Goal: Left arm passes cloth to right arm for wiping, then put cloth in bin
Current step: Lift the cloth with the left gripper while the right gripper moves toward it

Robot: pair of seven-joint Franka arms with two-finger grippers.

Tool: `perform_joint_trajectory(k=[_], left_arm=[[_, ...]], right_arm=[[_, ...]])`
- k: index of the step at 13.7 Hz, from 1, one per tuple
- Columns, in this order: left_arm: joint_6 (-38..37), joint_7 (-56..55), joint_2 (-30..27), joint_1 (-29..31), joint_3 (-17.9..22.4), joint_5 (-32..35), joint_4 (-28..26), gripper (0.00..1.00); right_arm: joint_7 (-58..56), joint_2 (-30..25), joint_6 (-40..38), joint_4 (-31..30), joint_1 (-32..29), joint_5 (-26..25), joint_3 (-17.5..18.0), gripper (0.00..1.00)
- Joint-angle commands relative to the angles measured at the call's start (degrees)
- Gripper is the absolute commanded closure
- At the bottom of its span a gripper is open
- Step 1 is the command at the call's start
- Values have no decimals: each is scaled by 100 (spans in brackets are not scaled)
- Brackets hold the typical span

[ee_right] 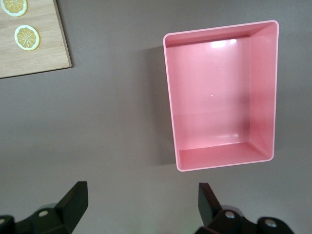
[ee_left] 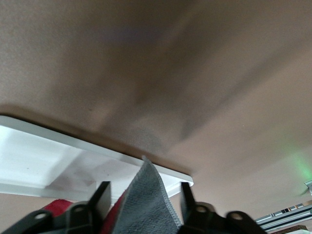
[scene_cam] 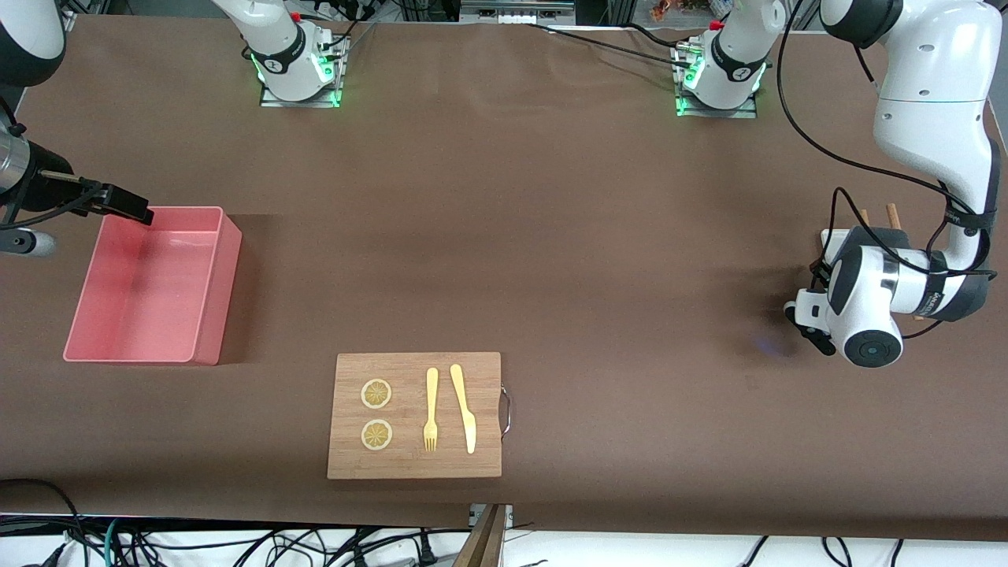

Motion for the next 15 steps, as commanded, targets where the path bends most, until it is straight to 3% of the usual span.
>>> perform_joint_trajectory(k=[1,3,8,12,15], left_arm=[[-164,100,-19,17,-32,62,71,94],[-514,30,-54,-9,-40,-138,124,100],[-841,30,-107,-62,-93,-544,281,100],[-1473,-110,-510,-317,-93,-553,572,100],[-1868,-505,-975,-589,-102,-597,598,100]], right_arm=[[320,-89,35,-91,-20,-33,73,0],[899,-89,43,-91,-20,-24,230,0],[1569,-28,315,-231,-29,72,495,0],[2385,95,623,-381,-56,871,504,0],[3018,235,921,-504,-56,1171,679,0]])
